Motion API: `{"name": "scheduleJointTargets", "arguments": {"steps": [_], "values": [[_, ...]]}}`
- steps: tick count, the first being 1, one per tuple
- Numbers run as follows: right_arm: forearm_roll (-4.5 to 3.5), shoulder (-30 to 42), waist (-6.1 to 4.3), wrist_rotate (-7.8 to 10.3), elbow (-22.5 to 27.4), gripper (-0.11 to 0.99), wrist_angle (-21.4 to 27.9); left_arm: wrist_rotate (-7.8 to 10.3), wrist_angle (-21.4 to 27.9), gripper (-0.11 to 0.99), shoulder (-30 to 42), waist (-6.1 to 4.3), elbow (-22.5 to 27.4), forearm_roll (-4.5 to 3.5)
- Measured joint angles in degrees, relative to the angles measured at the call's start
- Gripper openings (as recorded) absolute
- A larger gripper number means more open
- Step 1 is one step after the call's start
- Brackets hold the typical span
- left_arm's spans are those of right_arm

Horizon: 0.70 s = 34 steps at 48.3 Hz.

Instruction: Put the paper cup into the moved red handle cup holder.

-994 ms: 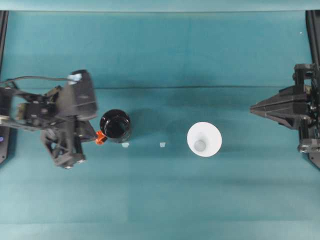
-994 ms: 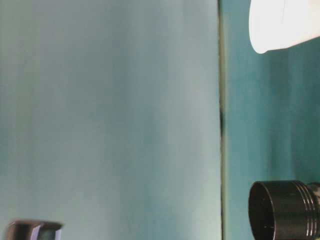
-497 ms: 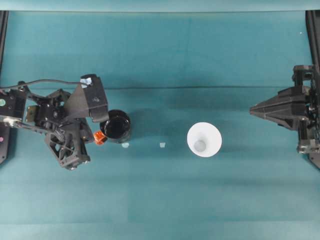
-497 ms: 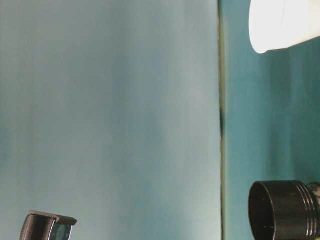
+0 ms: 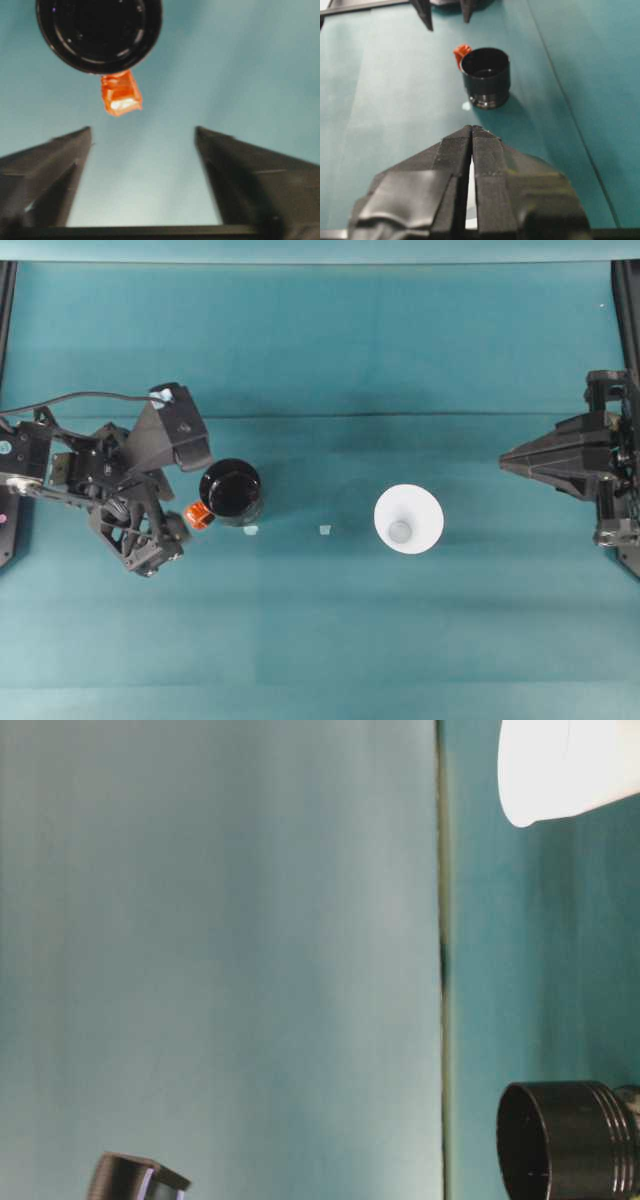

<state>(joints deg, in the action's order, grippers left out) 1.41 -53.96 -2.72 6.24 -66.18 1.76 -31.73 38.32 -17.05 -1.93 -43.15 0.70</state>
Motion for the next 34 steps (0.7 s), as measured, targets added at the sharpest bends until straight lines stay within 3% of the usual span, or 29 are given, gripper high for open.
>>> {"name": "scheduleJointTargets", "arguments": {"steps": [10,28,34], "values": [[-0.09,0.00,0.00,0.00,-0.09,-0.08,0.00,-1.23,-5.27,0.99,2.55,0.79,-1.85,0.00],[-0.09,0.00,0.00,0.00,-0.09,-0.08,0.00,-0.44,-8.70,0.99,8.35,5.10,-2.20,0.26],[0.00,0.00,0.00,0.00,-0.09,-0.08,0.09,-0.44,-10.02,0.99,9.23,5.19,-2.90,0.26]]}}
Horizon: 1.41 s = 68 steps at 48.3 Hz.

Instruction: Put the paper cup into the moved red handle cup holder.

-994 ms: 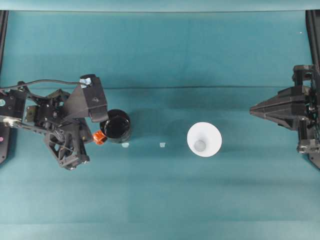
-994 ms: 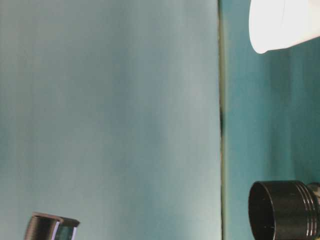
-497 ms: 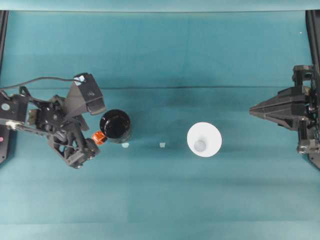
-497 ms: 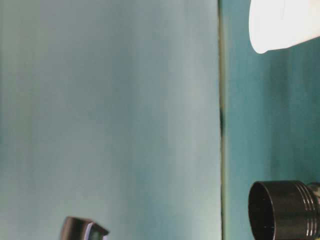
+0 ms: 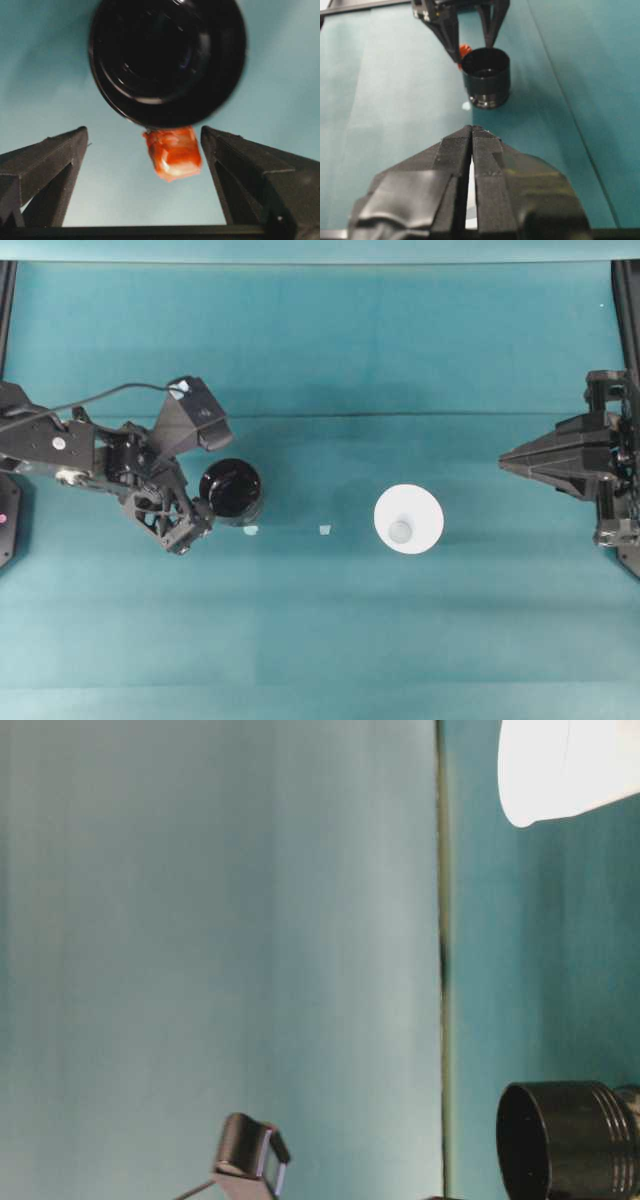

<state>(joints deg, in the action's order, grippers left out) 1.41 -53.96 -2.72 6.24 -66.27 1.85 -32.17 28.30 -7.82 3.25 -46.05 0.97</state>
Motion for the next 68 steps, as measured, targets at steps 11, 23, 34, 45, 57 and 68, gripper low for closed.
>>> {"name": "scheduleJointTargets", "arguments": {"steps": [11,23,34,45,57,68], "values": [[-0.09,-0.09,0.00,-0.09,0.00,-0.08,0.00,-0.18,-3.69,0.99,2.11,0.00,-2.55,0.00],[-0.09,0.00,0.00,0.00,0.09,-0.08,-0.09,-0.18,-4.48,0.99,2.29,0.00,-3.08,0.00],[0.00,0.00,0.00,0.00,0.00,-0.08,0.00,-0.09,-5.45,0.81,2.29,0.00,-2.99,0.00],[0.00,0.00,0.00,0.00,0.00,-0.08,0.00,0.09,-7.38,0.27,2.02,0.00,-2.90,0.09],[-0.09,0.00,0.00,0.00,0.00,-0.08,0.00,0.18,-7.47,0.27,0.97,0.00,-2.90,0.00],[-0.09,0.00,-0.09,0.00,0.00,-0.08,0.00,0.62,-6.15,0.27,-2.29,0.00,-0.97,0.09]]}}
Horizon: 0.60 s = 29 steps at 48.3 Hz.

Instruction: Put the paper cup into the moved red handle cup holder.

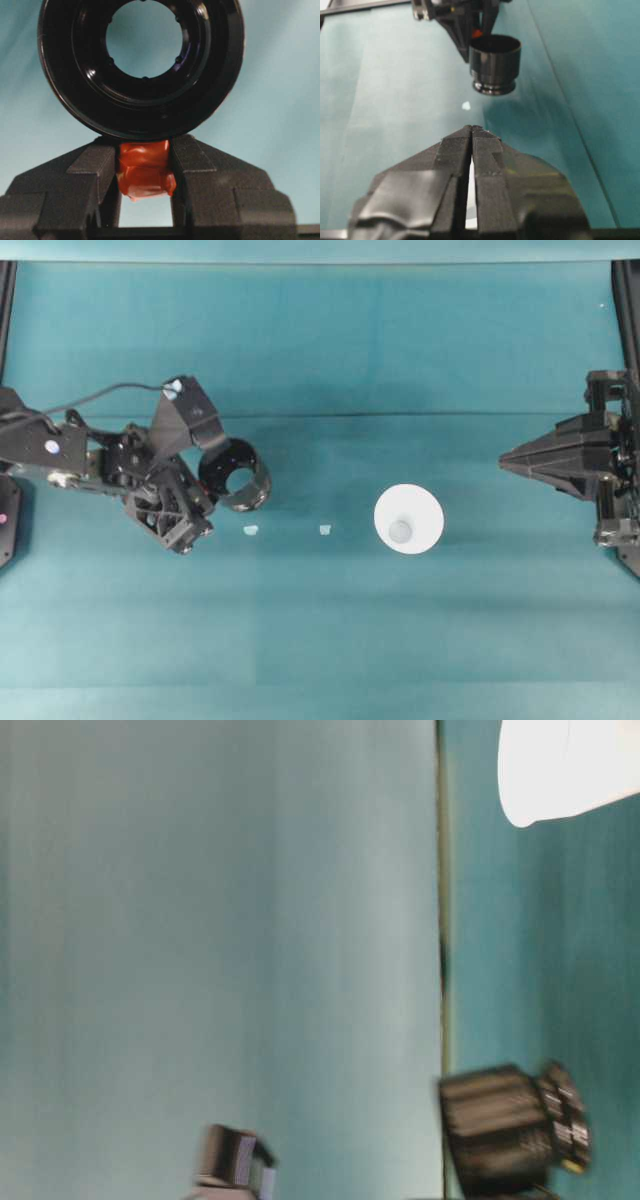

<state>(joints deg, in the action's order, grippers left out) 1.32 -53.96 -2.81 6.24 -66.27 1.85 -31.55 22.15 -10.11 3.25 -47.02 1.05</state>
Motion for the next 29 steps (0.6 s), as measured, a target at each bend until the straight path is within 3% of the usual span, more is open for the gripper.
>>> {"name": "scheduleJointTargets", "arguments": {"steps": [4,8,22,25,29], "values": [[0.00,0.00,-0.18,0.00,0.09,-0.08,-0.09,1.85,1.67,0.27,-1.76,0.00,2.02,-0.09],[0.09,0.00,-0.18,-0.09,0.00,-0.08,-0.09,4.83,3.60,0.27,-2.55,-0.26,4.66,-0.09],[0.00,0.00,-0.26,0.00,0.09,-0.08,0.00,23.38,11.69,0.27,2.72,-2.99,15.64,0.00],[0.09,0.00,-0.26,0.00,0.09,-0.08,0.00,25.93,12.83,0.27,4.92,-3.34,17.58,0.00],[0.00,0.00,-0.26,0.00,0.09,-0.08,-0.09,27.86,13.45,0.27,8.09,-3.34,19.86,0.00]]}}
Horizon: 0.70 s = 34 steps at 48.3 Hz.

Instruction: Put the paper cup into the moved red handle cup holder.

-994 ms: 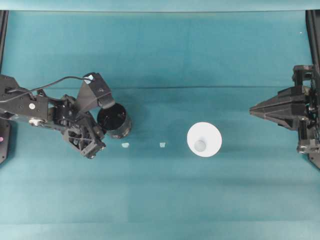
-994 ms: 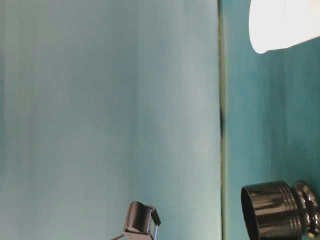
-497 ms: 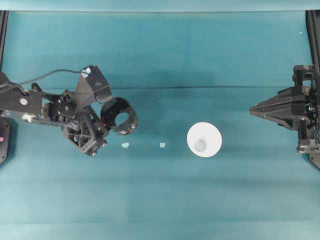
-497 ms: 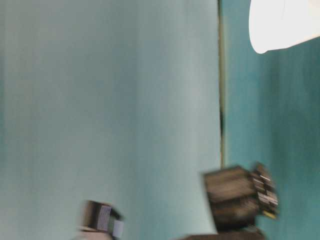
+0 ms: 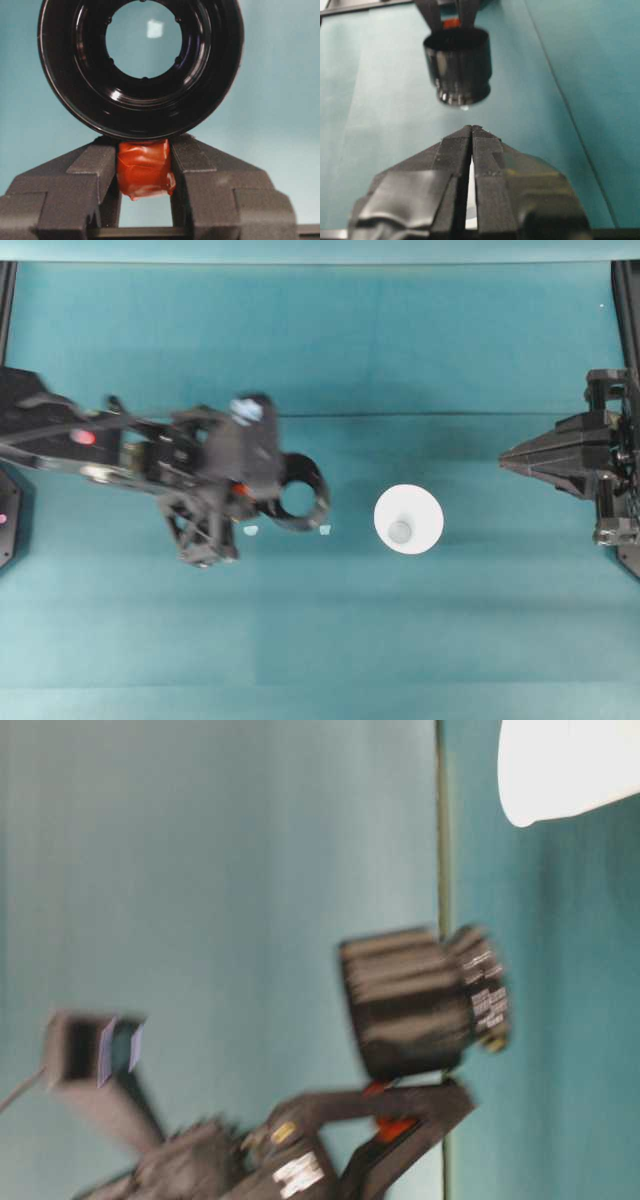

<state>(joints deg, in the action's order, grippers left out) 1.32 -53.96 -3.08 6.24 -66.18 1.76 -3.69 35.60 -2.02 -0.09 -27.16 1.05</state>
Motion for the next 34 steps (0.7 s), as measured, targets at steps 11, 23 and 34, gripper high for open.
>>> {"name": "scheduleJointTargets", "arguments": {"steps": [11,23,34], "values": [[0.09,0.00,0.00,0.00,0.00,-0.08,0.00,1.23,0.26,0.27,7.03,0.18,3.08,0.00],[0.00,0.00,-0.44,0.00,-0.09,-0.08,0.09,1.49,-0.09,0.27,9.84,0.18,3.52,0.09],[0.00,0.00,-0.79,-0.09,0.00,-0.08,0.09,1.67,-1.85,0.27,11.25,0.18,3.60,0.09]]}}
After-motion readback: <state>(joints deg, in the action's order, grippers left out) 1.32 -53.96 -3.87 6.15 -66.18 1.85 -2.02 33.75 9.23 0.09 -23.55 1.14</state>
